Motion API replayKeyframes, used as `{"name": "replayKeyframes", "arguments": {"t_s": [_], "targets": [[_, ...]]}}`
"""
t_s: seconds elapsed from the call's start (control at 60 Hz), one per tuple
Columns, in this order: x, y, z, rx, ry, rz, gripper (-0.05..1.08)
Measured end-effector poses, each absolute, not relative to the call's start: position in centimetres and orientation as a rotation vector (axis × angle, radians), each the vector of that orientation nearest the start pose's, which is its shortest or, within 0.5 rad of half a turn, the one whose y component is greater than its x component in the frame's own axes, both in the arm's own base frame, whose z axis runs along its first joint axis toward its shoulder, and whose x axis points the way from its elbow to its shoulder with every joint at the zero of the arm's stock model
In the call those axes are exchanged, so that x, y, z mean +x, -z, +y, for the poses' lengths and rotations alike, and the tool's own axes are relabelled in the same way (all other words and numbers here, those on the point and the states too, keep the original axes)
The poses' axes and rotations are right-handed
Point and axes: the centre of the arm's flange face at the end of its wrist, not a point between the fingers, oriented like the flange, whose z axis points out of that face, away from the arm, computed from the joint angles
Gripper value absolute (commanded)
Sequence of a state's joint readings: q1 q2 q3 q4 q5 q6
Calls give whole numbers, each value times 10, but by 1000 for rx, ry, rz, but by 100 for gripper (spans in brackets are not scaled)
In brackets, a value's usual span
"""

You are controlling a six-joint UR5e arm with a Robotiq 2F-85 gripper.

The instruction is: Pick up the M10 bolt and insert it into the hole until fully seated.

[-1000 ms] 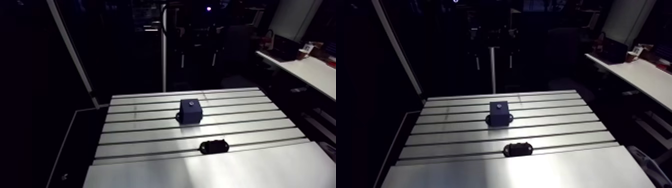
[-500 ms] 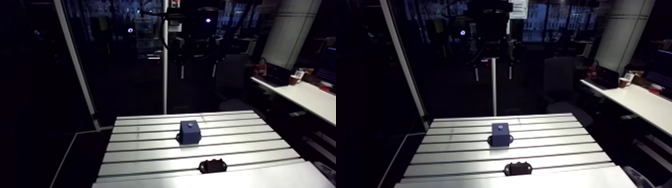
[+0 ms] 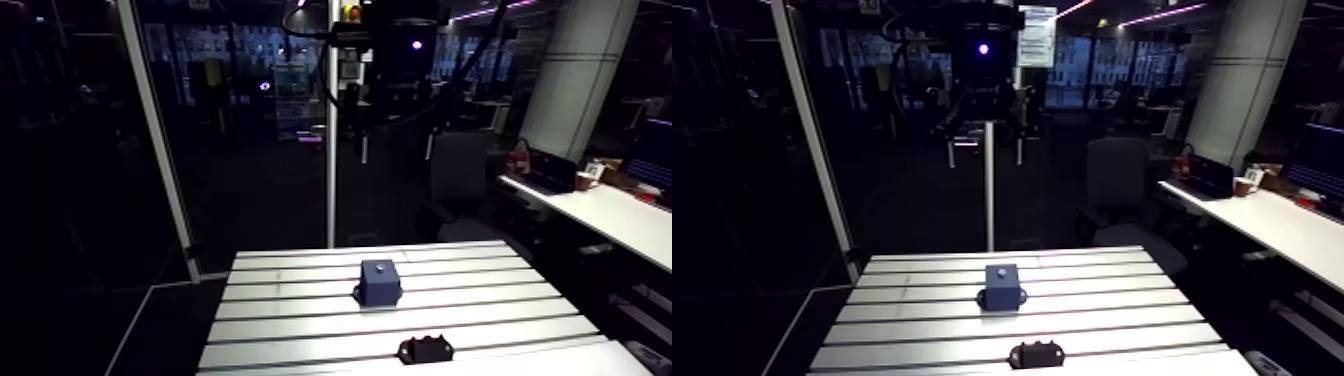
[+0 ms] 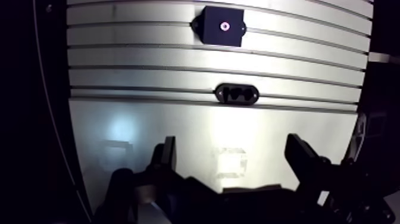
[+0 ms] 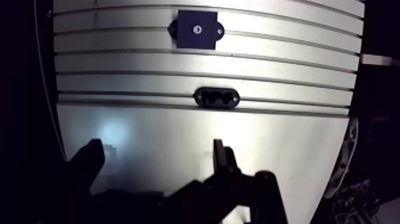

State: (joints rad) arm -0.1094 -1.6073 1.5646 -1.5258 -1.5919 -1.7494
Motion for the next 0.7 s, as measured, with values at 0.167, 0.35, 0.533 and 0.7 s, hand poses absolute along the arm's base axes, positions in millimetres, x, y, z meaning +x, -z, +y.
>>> {"name": "replayKeyframes", "arguments": {"t_s": [0.167,0.35,0.533,0.7], "targets": [[-491,-511,-78,-109,-31,3146,1],[-496,-513,-78,-109,-25,3135,1],[-500,-511,-78,-111,-18,3122,1],[-502,-507,-78,-112,-15,3113,1]]}}
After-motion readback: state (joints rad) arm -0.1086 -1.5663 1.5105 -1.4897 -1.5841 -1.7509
